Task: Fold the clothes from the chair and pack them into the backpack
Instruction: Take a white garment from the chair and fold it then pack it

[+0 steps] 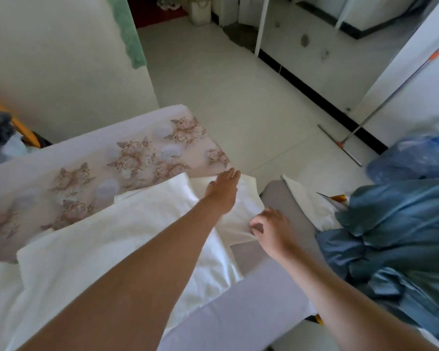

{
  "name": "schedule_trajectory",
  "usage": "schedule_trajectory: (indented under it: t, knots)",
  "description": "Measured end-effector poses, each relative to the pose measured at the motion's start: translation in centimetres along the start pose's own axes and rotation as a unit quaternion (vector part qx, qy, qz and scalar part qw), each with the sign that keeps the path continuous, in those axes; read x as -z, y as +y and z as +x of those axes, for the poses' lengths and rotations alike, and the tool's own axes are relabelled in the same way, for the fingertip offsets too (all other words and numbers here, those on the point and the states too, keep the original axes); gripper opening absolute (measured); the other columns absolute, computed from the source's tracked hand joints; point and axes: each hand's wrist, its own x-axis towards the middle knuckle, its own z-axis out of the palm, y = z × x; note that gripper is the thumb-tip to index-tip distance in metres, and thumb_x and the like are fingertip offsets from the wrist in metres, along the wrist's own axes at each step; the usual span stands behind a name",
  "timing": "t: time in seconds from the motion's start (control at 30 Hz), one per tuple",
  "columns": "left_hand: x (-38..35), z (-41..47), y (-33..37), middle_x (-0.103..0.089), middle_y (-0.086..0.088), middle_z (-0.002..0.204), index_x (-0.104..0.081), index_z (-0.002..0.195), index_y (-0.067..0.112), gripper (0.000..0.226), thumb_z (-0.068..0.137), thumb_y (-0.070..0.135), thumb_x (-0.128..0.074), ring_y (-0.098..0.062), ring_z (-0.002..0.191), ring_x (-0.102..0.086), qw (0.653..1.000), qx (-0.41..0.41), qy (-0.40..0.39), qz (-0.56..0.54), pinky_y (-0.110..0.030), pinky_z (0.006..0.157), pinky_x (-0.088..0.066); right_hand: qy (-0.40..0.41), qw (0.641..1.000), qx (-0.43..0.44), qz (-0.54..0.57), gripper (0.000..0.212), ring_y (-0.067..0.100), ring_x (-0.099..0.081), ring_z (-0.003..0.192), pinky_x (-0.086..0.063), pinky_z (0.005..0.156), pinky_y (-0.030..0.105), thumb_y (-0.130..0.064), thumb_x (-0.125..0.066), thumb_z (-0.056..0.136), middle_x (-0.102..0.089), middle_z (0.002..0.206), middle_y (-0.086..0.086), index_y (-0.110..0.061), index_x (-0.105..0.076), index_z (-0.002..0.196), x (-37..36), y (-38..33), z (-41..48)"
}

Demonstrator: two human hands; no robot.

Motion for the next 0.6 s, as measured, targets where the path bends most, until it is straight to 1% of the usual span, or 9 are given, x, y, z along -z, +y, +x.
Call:
schedule_trajectory:
  t: [0.07,0.2,0.3,0.37,0.43,0.47,0.5,0.53,0.6]
  knots:
    - [-0.1,1.4,0.3,-0.018,-0.005,0.161,-0.014,0.155,0.017,0.055,0.105,0.02,-0.037,-0.028,0.146,-0.018,1.0,0.011,-0.002,0.022,-0.045,0.11,-0.032,0.005,1.0,-0.005,0.026,0.013,0.027,-0.061,0.087,-0.049,0.079,0.039,-0.019,-0.081,0.074,-0.065,0.091,-0.003,-0.028,-0.074,0.081,-0.6,0.5,0.1]
    - [-0.2,3.1,0.8,-0.049,-0.009,0.136,-0.039,0.138,0.019,0.044,0.096,0.014,-0.052,-0.03,0.126,-0.04,0.995,0.056,0.065,0.049,-0.037,0.095,-0.04,-0.001,0.998,-0.026,0.054,0.02,0.025,-0.058,0.099,-0.044,0.089,0.036,-0.02,-0.079,0.076,-0.064,0.1,-0.003,-0.027,-0.073,0.094,-0.6,0.6,0.3]
    - [0.8,3.0,0.7,-0.05,-0.005,0.133,-0.057,0.13,0.024,0.035,0.097,0.019,-0.049,-0.028,0.122,-0.047,0.997,0.05,0.055,-0.034,-0.037,0.098,-0.041,0.014,0.997,-0.045,0.059,0.058,0.028,-0.053,0.11,-0.043,0.094,0.039,-0.021,-0.08,0.071,-0.056,0.118,0.001,-0.023,-0.059,0.125,0.2,-0.2,0.5]
    - [2.1,1.9,0.4,-0.055,0.0,0.126,-0.067,0.113,0.029,0.025,0.094,0.021,-0.052,-0.022,0.116,-0.053,0.989,0.033,0.072,-0.123,-0.032,0.098,-0.044,0.04,0.992,-0.074,0.099,0.084,0.029,-0.046,0.119,-0.041,0.099,0.043,-0.023,-0.08,0.07,-0.048,0.131,0.004,-0.02,-0.04,0.144,0.8,-0.6,0.9]
    - [3.7,-0.1,0.1,-0.062,0.006,0.116,-0.069,0.094,0.027,0.02,0.091,0.013,-0.055,-0.014,0.103,-0.058,0.973,0.025,0.1,-0.208,-0.026,0.09,-0.047,0.014,0.984,-0.121,0.13,0.101,0.027,-0.039,0.13,-0.036,0.108,0.045,-0.031,-0.079,0.071,-0.041,0.143,0.003,-0.022,-0.022,0.154,1.8,-1.4,1.5]
    - [4.5,-1.2,-0.2,-0.066,0.008,0.11,-0.067,0.087,0.025,0.023,0.089,0.007,-0.053,-0.012,0.096,-0.059,0.963,0.034,0.104,-0.247,-0.025,0.084,-0.049,-0.017,0.982,-0.135,0.134,0.1,0.024,-0.039,0.132,-0.035,0.109,0.044,-0.036,-0.078,0.071,-0.043,0.143,0.0,-0.026,-0.023,0.154,2.5,-2.1,1.8]
    - [5.1,-2.3,-0.8,-0.068,0.01,0.104,-0.065,0.083,0.024,0.027,0.087,0.002,-0.05,-0.011,0.09,-0.06,0.953,0.05,0.104,-0.28,-0.025,0.078,-0.05,-0.044,0.98,-0.136,0.137,0.087,0.021,-0.044,0.129,-0.037,0.106,0.039,-0.038,-0.076,0.07,-0.05,0.136,-0.004,-0.032,-0.036,0.147,2.8,-2.6,2.1]
    - [5.7,-3.3,-1.5,-0.07,0.01,0.097,-0.065,0.08,0.025,0.031,0.084,-0.002,-0.048,-0.011,0.083,-0.06,0.945,0.067,0.105,-0.303,-0.025,0.07,-0.05,-0.065,0.981,-0.124,0.134,0.061,0.018,-0.053,0.118,-0.042,0.097,0.033,-0.039,-0.075,0.07,-0.059,0.121,-0.009,-0.037,-0.054,0.128,3.1,-3.2,2.2]
    - [6.4,-5.2,-3.6,-0.068,0.006,0.083,-0.062,0.077,0.026,0.033,0.082,-0.004,-0.05,-0.014,0.072,-0.059,0.934,0.093,0.125,-0.322,-0.025,0.059,-0.049,-0.078,0.982,-0.092,0.148,0.022,0.014,-0.064,0.09,-0.049,0.077,0.026,-0.039,-0.071,0.069,-0.069,0.087,-0.012,-0.032,-0.066,0.089,3.8,-4.7,2.3]
